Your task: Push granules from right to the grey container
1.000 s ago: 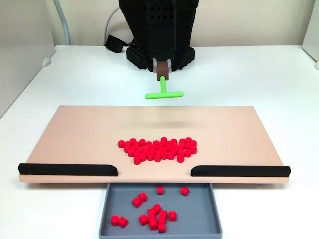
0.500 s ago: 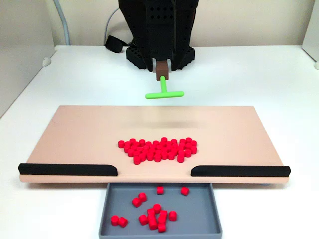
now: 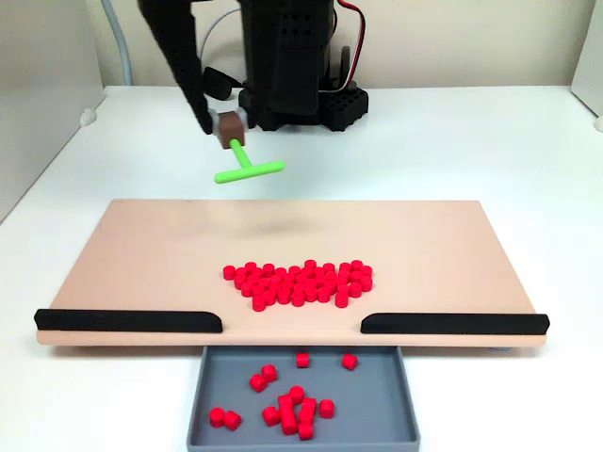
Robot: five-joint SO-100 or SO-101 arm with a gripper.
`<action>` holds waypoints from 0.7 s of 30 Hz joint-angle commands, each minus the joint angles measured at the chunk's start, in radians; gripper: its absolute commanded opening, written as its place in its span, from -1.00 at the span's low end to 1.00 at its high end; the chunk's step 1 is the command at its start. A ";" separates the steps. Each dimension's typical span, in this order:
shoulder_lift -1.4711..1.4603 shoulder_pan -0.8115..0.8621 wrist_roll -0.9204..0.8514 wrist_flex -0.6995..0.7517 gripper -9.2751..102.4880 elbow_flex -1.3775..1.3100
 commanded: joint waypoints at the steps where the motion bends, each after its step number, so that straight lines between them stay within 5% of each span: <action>1: 0.020 0.074 -0.276 -0.003 -0.84 -0.041; 13: -0.190 0.218 -1.227 -0.003 -0.84 -0.242; 21: -0.371 0.218 -1.534 -0.003 -0.84 -0.416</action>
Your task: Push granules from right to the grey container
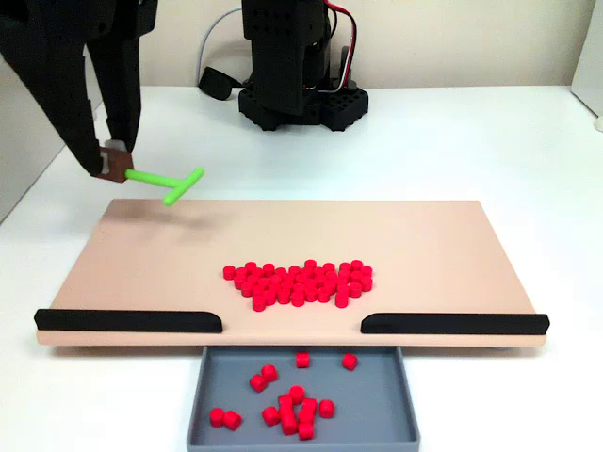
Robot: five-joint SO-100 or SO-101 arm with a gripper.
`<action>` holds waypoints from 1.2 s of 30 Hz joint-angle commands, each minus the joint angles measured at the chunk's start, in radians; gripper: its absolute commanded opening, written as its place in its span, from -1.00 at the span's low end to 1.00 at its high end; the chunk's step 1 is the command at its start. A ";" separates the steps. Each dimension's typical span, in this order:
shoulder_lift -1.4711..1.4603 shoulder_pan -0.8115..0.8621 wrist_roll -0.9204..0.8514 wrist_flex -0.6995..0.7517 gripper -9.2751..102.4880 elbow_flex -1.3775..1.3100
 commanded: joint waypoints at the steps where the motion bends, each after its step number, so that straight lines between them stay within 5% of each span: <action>1: -0.040 -0.003 -0.528 0.003 -0.84 -0.100; 14: -0.256 -0.043 -0.663 0.002 -0.84 -0.272; 36: -0.434 -0.094 -0.634 0.003 -0.84 -0.457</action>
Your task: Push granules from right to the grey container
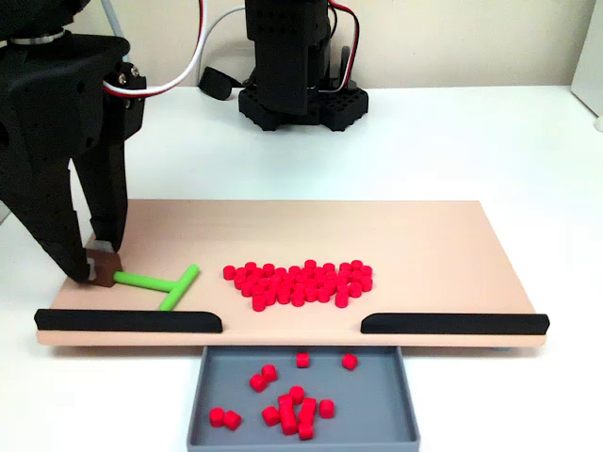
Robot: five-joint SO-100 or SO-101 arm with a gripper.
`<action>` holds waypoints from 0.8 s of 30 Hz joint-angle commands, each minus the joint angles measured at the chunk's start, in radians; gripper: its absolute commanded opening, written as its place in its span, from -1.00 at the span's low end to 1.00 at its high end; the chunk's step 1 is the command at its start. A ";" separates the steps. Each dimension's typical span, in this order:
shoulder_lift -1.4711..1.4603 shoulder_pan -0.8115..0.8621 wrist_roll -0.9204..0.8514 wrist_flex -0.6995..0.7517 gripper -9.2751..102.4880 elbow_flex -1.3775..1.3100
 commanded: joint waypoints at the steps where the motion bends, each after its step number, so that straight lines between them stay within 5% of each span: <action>1: 0.002 -0.017 -0.627 -0.003 -0.84 -0.011; 24: 0.063 -0.067 -0.489 0.009 -0.84 0.072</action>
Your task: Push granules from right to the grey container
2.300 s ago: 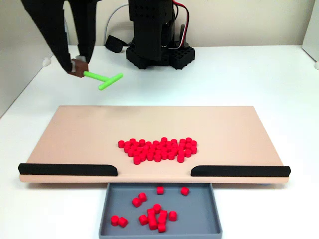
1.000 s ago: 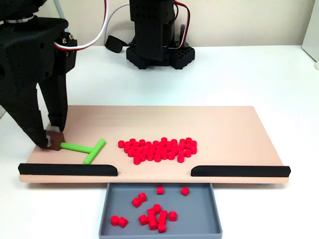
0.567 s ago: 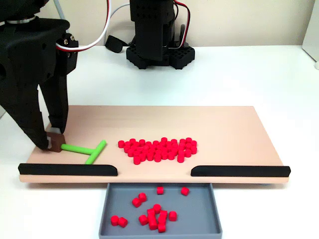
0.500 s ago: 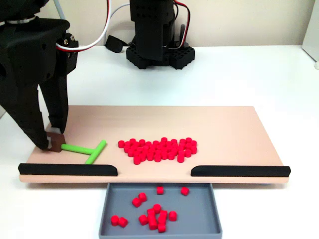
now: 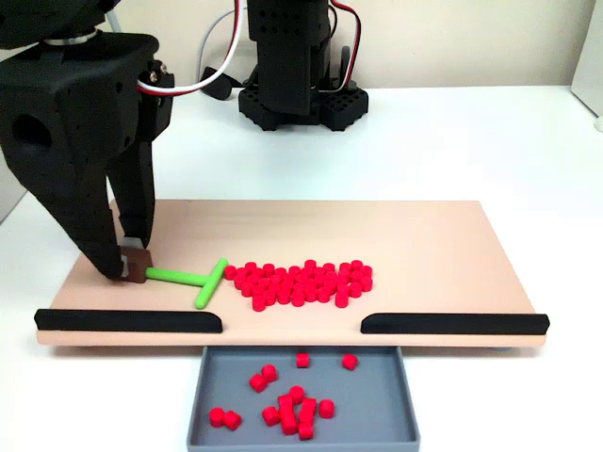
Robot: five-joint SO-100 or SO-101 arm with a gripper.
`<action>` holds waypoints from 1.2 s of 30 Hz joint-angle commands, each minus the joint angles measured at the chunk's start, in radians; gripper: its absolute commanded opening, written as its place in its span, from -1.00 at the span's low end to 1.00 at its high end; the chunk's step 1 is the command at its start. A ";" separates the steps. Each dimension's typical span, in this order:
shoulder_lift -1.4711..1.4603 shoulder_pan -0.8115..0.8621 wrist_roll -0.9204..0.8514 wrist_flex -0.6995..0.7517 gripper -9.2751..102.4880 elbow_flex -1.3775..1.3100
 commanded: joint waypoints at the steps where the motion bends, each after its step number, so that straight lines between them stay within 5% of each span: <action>1: 0.025 -0.014 -0.485 0.008 -0.84 0.005; 36: 0.023 -0.075 0.015 -0.005 -0.84 -0.011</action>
